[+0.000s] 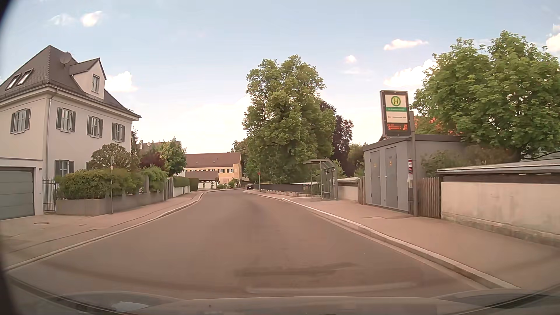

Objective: Follow the waypoints while adhering to traffic rules and regulations

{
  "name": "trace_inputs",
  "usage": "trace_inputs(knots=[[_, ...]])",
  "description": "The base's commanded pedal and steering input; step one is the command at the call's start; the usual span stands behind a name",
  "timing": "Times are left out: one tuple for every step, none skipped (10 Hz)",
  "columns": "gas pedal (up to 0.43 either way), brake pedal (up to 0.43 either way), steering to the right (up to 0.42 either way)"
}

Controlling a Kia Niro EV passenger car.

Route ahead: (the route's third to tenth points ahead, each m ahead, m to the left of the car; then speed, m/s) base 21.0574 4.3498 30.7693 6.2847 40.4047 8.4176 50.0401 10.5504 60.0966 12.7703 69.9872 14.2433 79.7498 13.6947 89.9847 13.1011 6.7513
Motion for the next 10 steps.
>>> trace_inputs(knots=[[0.000, 0.018, -0.034], [0.000, 0.018, -0.040], [0.000, 0.018, -0.047], [0.000, 0.018, -0.049], [0.000, 0.018, -0.049], [0.020, 0.018, -0.049], [0.047, 0.018, -0.049], [0.047, 0.018, -0.049], [0.047, 0.018, -0.050], [0.059, 0.018, -0.050]])
